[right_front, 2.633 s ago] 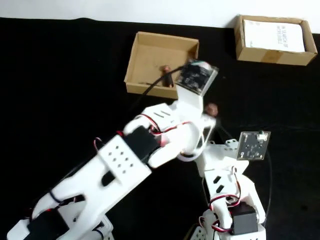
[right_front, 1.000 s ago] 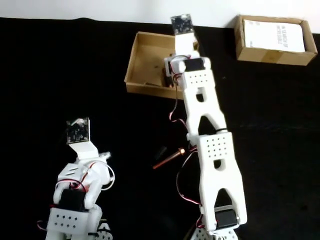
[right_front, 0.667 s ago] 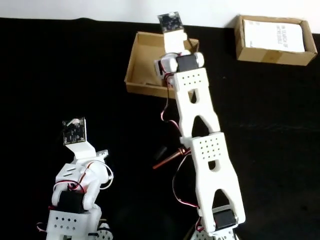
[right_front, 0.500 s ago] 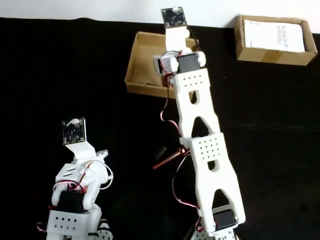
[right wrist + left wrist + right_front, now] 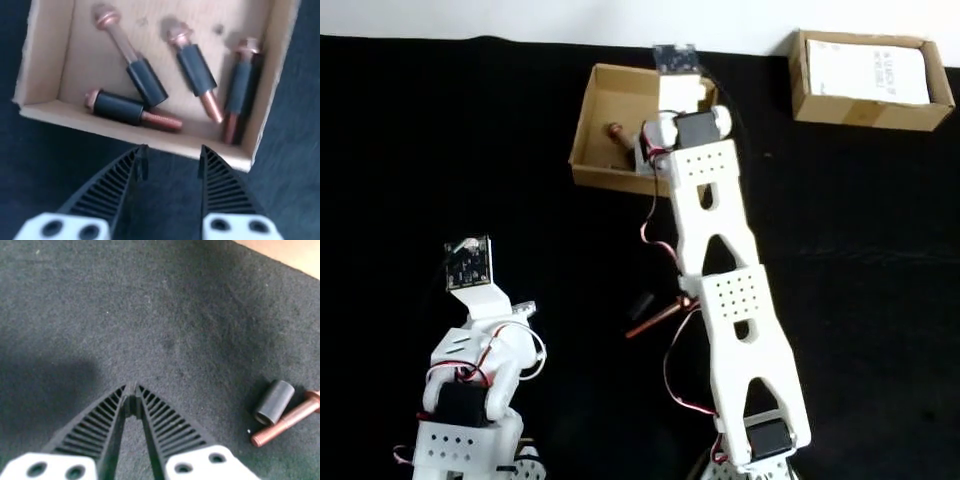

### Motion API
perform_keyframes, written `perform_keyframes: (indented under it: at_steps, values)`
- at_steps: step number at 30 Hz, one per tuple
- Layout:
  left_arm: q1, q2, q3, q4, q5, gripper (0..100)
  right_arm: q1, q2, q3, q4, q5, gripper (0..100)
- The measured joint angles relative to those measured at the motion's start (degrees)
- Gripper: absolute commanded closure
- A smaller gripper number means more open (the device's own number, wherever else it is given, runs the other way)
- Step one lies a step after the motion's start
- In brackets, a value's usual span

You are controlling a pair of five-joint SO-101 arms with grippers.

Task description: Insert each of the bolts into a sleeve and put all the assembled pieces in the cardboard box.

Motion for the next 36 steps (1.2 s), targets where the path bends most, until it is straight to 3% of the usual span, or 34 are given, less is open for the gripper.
perform_keyframes:
  at_steps: [7,18,24,36]
  values:
    - [0.00,0.00,0.00,0.00,0.00,99,-1.49,-16.00,11.78,0.44,-9.85,85.7]
    - [-1.05,-0.18,0.00,0.00,0.00,99,-9.23,-45.80,60.92,0.44,-19.43,85.7]
    - [-1.76,-0.18,0.00,0.00,0.00,99,-10.99,-48.44,75.60,0.09,-21.36,85.7]
    - [-1.67,-0.18,0.00,0.00,0.00,99,-15.03,-48.62,96.00,-14.77,-24.44,85.7]
